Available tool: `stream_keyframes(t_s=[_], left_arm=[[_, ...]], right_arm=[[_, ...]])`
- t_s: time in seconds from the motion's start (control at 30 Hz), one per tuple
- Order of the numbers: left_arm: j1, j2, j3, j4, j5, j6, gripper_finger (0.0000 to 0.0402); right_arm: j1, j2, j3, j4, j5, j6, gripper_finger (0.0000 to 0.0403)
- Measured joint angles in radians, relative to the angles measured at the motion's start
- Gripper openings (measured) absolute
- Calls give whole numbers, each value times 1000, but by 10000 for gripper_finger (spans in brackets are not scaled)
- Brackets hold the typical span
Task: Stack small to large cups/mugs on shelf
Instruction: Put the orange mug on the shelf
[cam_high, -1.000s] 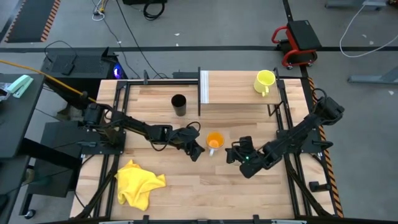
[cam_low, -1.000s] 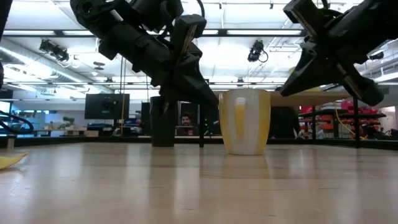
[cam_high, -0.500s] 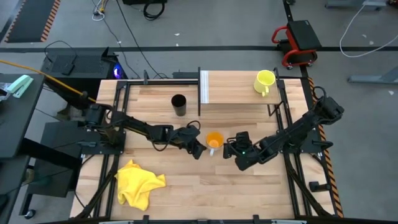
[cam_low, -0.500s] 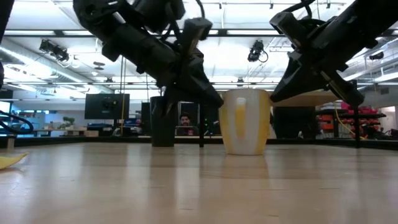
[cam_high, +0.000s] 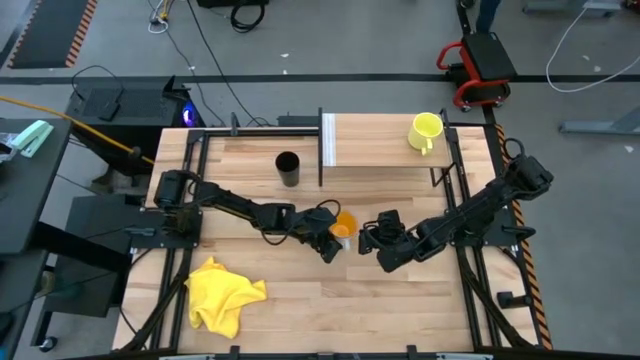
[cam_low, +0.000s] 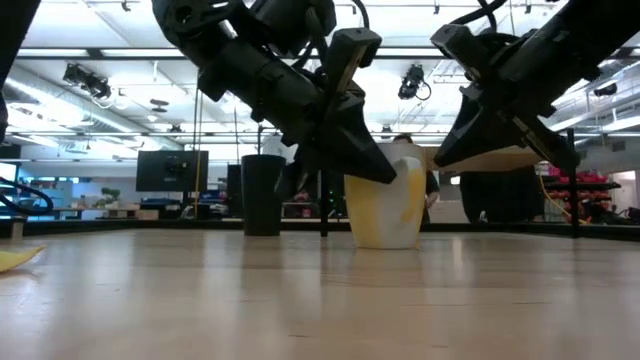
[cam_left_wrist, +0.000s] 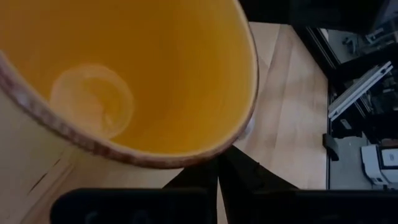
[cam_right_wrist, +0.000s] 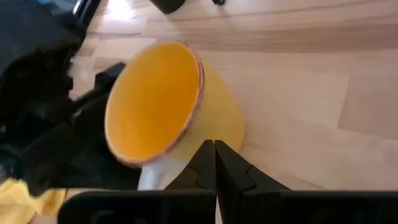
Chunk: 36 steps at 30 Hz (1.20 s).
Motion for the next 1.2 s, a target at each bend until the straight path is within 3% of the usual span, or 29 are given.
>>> stream_keyframes(t_s=[0.23, 0.33, 0.47, 0.67, 0.83, 0.9, 1.07, 1.2], left_arm=[[-11, 0, -1, -15, 1, -9, 19], [-13, -3, -1, -19, 51, -11, 15], [-13, -42, -1, -121, 83, -2, 14], [-12, -134, -2, -344, -9, 55, 24], [-12, -155, -1, -384, -57, 75, 27], [-13, -155, -1, -391, -60, 75, 25], [-14, -154, -1, -394, -63, 77, 18], [-16, -154, -1, -400, -63, 76, 17]], right_arm=[[45, 0, 0, -33, 0, 46, 9], [74, -10, 0, -32, -21, 46, 14], [118, -32, 5, -26, -51, 45, 19], [151, -44, 6, -10, -97, 27, 37], [127, -41, -18, 25, -124, 39, 73], [122, -41, -58, 105, -134, 66, 86], [147, -41, -239, 591, -95, -7, 92], [155, -46, -299, 633, -26, 2, 83]])
